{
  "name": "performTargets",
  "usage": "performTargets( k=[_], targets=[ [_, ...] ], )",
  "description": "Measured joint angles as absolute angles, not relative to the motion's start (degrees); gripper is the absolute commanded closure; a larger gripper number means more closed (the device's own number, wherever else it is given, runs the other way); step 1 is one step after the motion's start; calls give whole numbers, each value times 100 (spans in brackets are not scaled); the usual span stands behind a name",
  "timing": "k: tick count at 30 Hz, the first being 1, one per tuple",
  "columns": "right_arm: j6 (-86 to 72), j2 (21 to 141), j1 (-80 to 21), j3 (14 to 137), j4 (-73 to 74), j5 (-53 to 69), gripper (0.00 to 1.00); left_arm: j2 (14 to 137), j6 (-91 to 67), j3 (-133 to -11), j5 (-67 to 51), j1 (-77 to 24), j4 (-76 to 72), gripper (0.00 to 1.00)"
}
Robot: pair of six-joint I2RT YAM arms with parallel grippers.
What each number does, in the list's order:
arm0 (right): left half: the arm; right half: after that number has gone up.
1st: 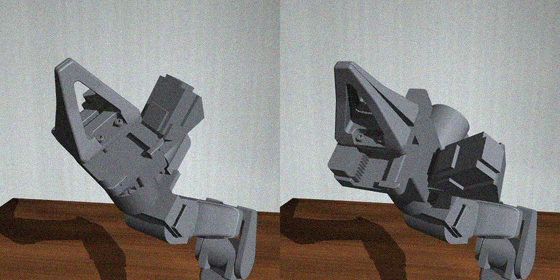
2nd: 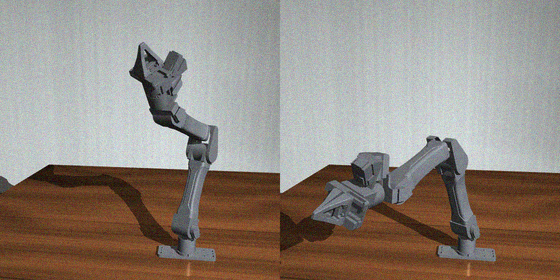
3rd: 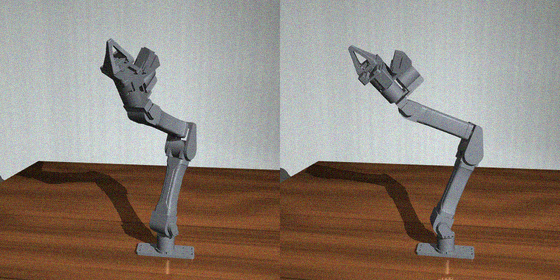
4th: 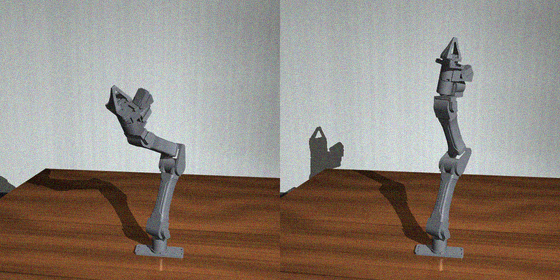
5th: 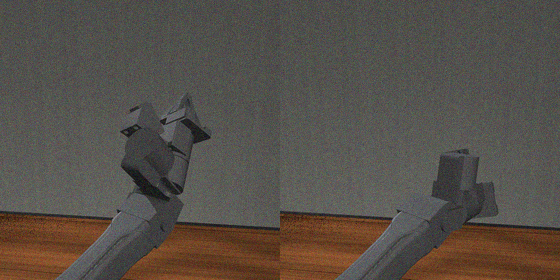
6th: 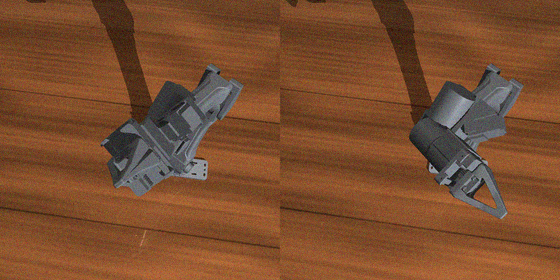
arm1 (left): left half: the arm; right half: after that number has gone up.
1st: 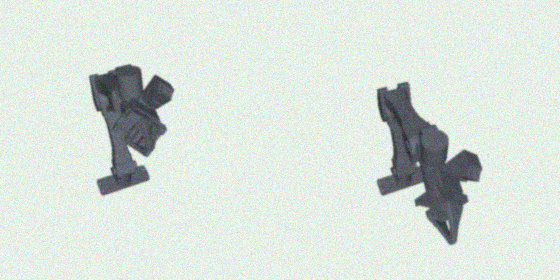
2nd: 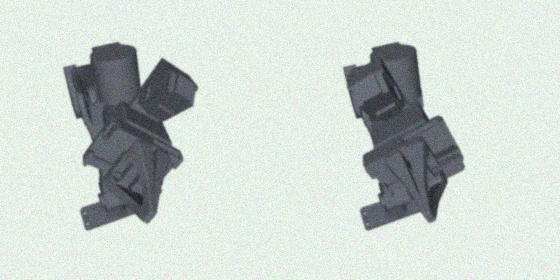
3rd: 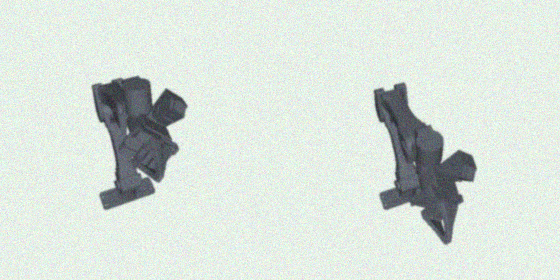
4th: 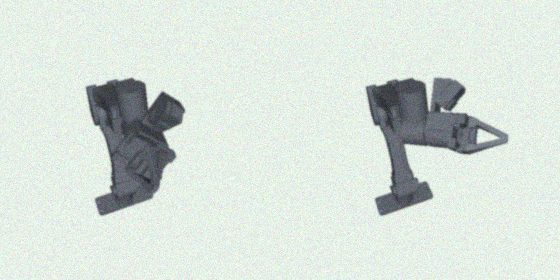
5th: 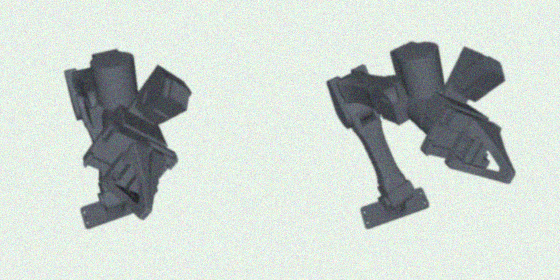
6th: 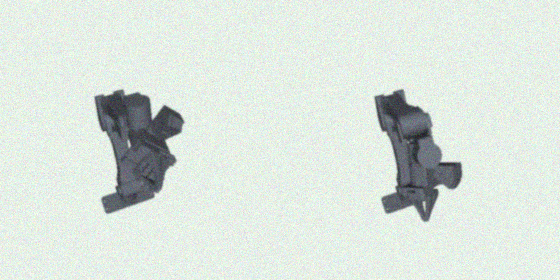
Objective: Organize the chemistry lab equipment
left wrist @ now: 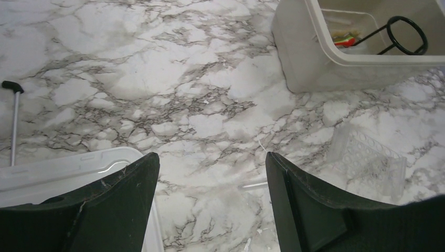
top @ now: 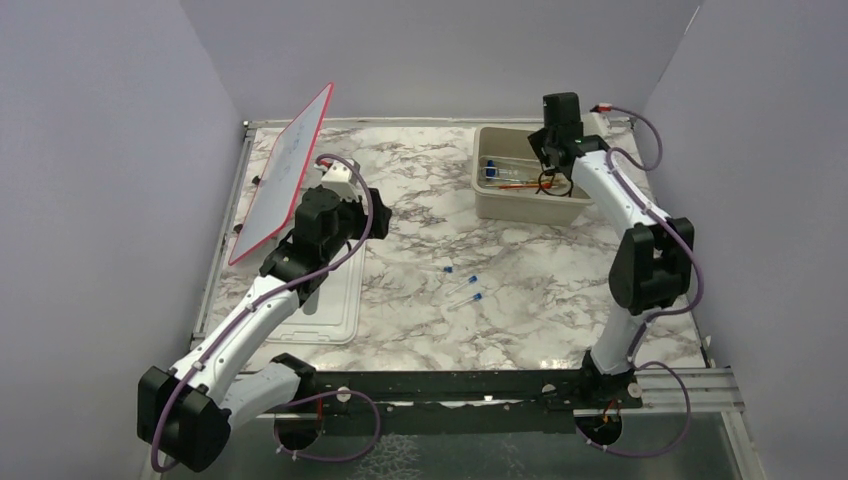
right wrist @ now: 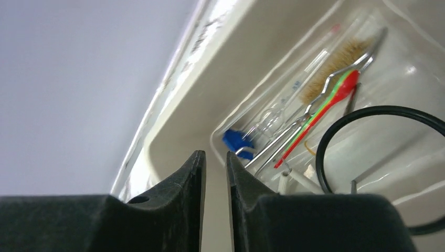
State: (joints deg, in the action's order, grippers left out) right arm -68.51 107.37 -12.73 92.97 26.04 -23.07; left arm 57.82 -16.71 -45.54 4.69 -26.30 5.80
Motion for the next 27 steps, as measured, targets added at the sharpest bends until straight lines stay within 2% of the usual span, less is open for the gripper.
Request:
performTargets(
  k=[8,14,20,27],
  targets=[
    [-4814,9188,-1264,8484,2204,-919,71,5935,-1562,-4650,-707,-2663,670,23],
    [-3597,8217,-1264,7614,2265,574,70,6233,-1402,-4849,-834,-3256,991,23],
    [-3087,7150,-1264,6438,2401,1535,68,6818,-1411,-4910,-753,-3986,1219,28],
    [-3065,6010,-1262,5277,2600,1691,67,7940,-1632,-5002,-639,-4497,1278,35]
  ],
)
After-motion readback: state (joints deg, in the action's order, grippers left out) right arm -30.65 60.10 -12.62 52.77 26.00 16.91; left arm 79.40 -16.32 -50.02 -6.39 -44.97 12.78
